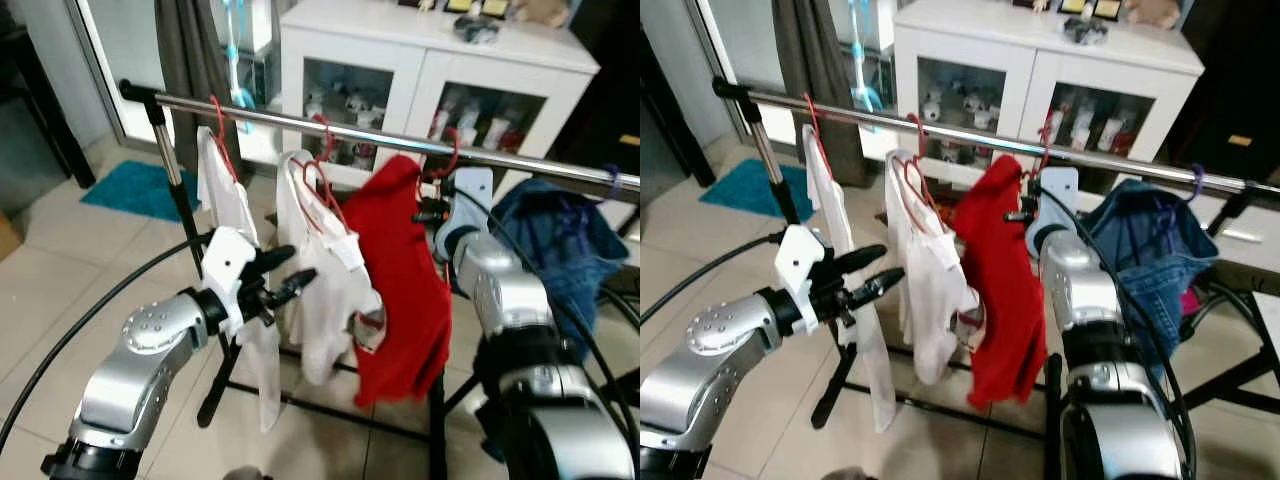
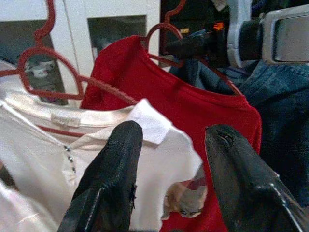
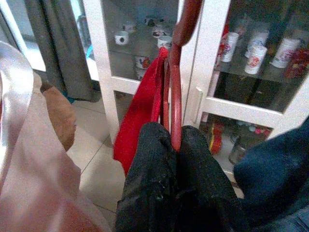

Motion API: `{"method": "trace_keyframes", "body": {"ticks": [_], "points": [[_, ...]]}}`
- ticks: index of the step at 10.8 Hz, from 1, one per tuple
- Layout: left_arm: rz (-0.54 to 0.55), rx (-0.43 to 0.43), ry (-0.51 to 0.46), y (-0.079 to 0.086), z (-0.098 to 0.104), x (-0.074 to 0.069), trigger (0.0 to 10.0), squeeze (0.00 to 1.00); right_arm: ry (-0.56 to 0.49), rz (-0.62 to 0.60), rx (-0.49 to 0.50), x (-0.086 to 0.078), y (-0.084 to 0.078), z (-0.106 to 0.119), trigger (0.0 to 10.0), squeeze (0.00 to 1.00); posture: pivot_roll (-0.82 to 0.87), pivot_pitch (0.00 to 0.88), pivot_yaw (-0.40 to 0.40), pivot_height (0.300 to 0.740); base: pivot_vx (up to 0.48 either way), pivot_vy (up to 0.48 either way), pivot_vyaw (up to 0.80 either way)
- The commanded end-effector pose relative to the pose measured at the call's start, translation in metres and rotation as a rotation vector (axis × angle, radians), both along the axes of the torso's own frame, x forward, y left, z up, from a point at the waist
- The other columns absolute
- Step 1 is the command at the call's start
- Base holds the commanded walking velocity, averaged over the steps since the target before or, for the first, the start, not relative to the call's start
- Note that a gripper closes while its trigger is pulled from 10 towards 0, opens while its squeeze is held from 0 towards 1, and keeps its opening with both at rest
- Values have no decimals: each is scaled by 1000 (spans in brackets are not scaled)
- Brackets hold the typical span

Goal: Hang hanger

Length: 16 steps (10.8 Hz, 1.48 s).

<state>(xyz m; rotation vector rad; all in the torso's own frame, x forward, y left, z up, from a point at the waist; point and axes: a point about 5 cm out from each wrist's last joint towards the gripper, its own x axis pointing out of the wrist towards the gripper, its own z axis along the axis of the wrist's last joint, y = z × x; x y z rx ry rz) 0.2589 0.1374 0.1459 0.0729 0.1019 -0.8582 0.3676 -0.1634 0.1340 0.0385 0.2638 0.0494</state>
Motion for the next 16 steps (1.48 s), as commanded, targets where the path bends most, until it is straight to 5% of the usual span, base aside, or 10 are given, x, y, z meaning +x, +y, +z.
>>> {"method": "trace_keyframes", "body": {"ticks": [1,8,9,10,11,16], "points": [[-36,-2,-23,-4,9,1,10000,0,-18,-35,2,5,-7,10,10000,0,71,0,-39,740,0,0,0],[-80,-10,2,-7,6,-3,10000,0,103,-14,-52,6,-11,-12,10000,0,62,0,-32,740,0,0,0],[-80,-13,1,-7,6,-3,10000,0,81,-17,-53,5,-13,-11,10000,231,62,0,-32,740,0,0,0],[-78,-16,-1,-7,6,-3,10000,0,53,-11,-55,4,-14,-8,10000,906,60,0,-33,740,0,0,0],[-72,-26,-7,-8,7,-3,10000,0,-18,15,-59,1,-16,0,10000,1000,59,0,-34,740,0,0,0],[84,-24,-8,2,-1,-2,10000,0,-243,261,8,-41,-4,33,10000,1000,53,0,-35,740,0,0,0]]}}
